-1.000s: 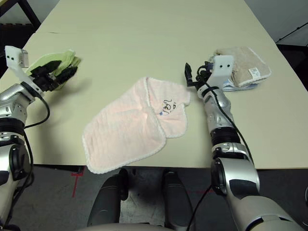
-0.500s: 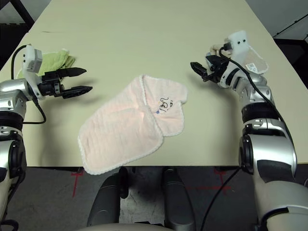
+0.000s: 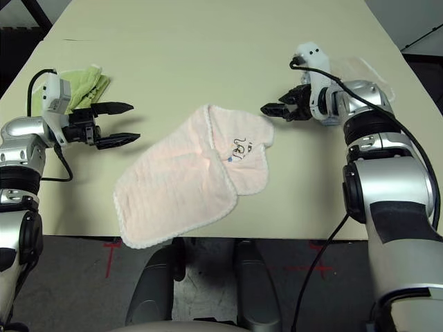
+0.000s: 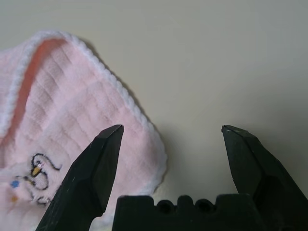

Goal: Fold the towel and set it aside.

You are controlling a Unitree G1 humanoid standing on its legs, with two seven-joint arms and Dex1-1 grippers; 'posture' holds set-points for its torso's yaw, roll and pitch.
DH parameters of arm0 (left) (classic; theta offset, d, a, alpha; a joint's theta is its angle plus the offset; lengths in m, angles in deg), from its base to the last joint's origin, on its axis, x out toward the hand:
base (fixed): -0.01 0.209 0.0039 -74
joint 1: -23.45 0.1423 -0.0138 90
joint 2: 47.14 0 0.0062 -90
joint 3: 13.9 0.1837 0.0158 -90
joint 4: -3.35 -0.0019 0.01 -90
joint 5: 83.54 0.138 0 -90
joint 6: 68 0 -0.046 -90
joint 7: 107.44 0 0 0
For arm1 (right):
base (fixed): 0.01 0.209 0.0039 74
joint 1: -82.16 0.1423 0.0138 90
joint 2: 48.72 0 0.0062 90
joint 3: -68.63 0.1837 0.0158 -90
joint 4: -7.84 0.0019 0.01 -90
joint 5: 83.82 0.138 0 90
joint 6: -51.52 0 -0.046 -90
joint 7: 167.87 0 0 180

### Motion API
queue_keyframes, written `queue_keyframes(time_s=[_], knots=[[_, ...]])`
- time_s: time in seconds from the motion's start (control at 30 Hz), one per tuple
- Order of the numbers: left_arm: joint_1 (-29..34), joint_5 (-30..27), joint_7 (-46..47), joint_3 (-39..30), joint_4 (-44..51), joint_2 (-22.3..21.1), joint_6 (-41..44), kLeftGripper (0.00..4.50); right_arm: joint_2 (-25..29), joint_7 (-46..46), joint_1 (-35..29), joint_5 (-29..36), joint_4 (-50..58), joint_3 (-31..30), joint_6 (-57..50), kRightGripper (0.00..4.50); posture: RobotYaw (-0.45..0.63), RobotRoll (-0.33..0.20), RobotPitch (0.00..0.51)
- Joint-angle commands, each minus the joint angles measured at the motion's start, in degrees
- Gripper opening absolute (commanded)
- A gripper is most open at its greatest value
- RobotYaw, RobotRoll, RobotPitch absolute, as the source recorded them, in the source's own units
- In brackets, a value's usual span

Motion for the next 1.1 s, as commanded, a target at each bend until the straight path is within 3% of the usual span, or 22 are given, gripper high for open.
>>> queue_keyframes(time_s=[0.03, 0.4, 0.7, 0.9, 1.0, 1.1], knots=[[0.8, -0.4, 0.1, 0.4, 1.2, 0.8, 0.8, 4.5, 0.8, -1.6, 1.2, -1.6, 2.0, -2.1, -7.4, 4.47, 0.0, 0.0, 0.281], [-0.7, 0.1, 1.5, 0.4, -0.4, 2.3, 0.7, 4.5, -2.2, 0.8, 1.9, -1.7, 4.7, -3.6, -17.4, 4.47, -0.02, 0.0, 0.288], [-1.0, 0.0, 1.7, 0.4, -0.9, 2.2, 0.4, 4.5, -3.4, 0.8, 1.0, -6.3, 4.0, -9.4, -11.1, 4.47, -0.01, 0.0, 0.295], [-0.7, -0.1, 1.7, 0.3, 0.0, 2.0, 0.7, 4.5, -4.2, 1.2, 0.4, -7.4, 3.9, -10.1, -9.7, 4.47, -0.01, 0.0, 0.293], [-0.7, 0.0, 1.8, 0.4, 0.3, 2.0, 0.9, 4.5, -4.5, 1.1, -0.4, -7.9, 4.5, -10.5, -9.4, 3.88, -0.01, 0.0, 0.292], [-0.9, 0.0, 1.9, 0.5, 0.4, 2.0, 1.0, 4.5, -4.5, 0.7, -0.8, -8.7, 4.7, -10.9, -9.0, 2.85, -0.01, 0.0, 0.293]])
